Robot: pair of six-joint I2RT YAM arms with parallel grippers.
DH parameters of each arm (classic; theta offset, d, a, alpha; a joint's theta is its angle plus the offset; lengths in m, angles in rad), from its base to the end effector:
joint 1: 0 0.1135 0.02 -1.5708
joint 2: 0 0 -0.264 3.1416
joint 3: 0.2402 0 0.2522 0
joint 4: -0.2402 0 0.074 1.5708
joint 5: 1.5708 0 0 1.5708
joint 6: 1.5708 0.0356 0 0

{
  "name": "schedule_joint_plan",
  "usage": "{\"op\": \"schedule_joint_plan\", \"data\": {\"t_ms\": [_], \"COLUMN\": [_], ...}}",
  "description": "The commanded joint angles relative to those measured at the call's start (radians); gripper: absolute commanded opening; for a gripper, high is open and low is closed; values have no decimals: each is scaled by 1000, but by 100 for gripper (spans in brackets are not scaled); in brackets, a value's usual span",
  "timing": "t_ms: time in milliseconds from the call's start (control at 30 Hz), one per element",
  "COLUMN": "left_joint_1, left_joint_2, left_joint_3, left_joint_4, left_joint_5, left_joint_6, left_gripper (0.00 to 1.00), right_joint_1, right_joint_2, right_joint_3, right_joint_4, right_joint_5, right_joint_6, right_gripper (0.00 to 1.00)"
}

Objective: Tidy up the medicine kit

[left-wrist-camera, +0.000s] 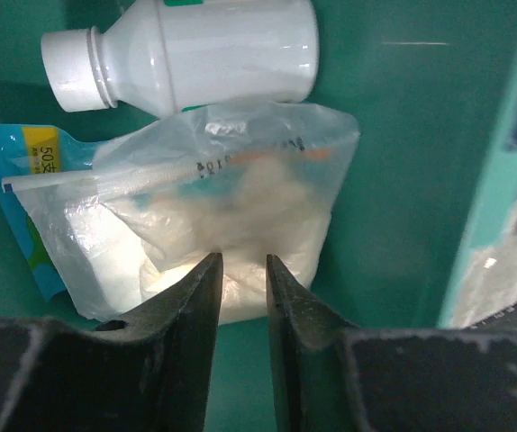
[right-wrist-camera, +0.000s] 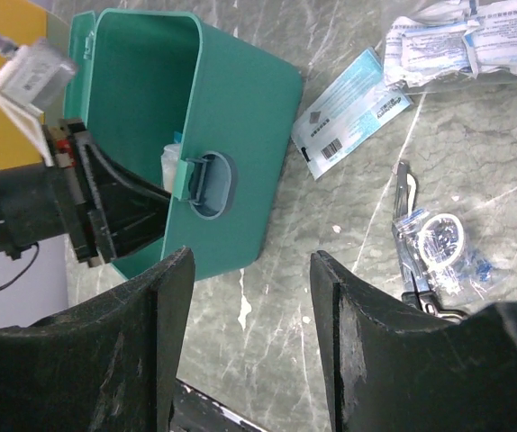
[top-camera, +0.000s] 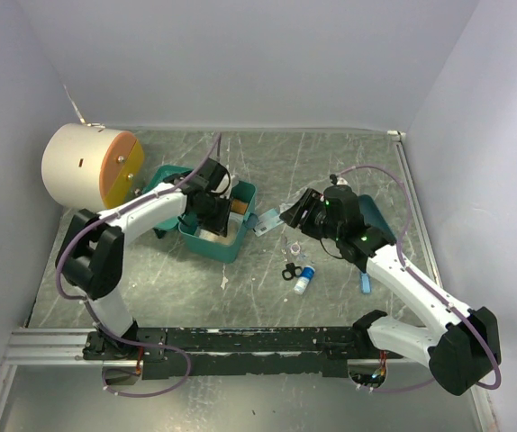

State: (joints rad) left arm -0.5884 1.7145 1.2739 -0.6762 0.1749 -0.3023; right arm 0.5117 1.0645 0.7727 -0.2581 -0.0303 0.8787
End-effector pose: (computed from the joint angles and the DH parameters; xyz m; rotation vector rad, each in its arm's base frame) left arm 0.2900 -0.2010 0.2266 0.4495 2.7282 -0.4938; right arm 0.2064 0.1171 0.2741 0.3904 2.2077 0.8302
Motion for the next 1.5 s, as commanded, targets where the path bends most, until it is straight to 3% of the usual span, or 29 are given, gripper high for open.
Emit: {"op": "schedule_joint_plan", "data": {"t_ms": [0, 267, 733, 1100, 1467], "left_joint_1": [-27, -47, -45, -45, -45], "left_joint_2": [48, 41, -264, -703, -1005], "left_joint_3": [-2, 20, 55, -237, -460], "left_joint_4": [12, -9, -86, 201, 354], "left_joint_5": [-123, -166, -176, -286, -312], "left_joint_6": [-37, -38, -15, -33, -123], "left_gripper": [39, 48, 58, 59, 63], "right_joint_1": [-2, -2, -13, -51, -81], "right_joint_2": [2, 31, 105, 330, 656], "right_joint_3": [-19, -23, 16, 130, 375], "right_joint_4": [21, 18, -16, 30, -47], "right_joint_5": [14, 31, 207, 372, 262], "right_joint_6": [-5, -19, -94, -191, -370], "right_gripper": [54, 54, 55, 56, 59]}}
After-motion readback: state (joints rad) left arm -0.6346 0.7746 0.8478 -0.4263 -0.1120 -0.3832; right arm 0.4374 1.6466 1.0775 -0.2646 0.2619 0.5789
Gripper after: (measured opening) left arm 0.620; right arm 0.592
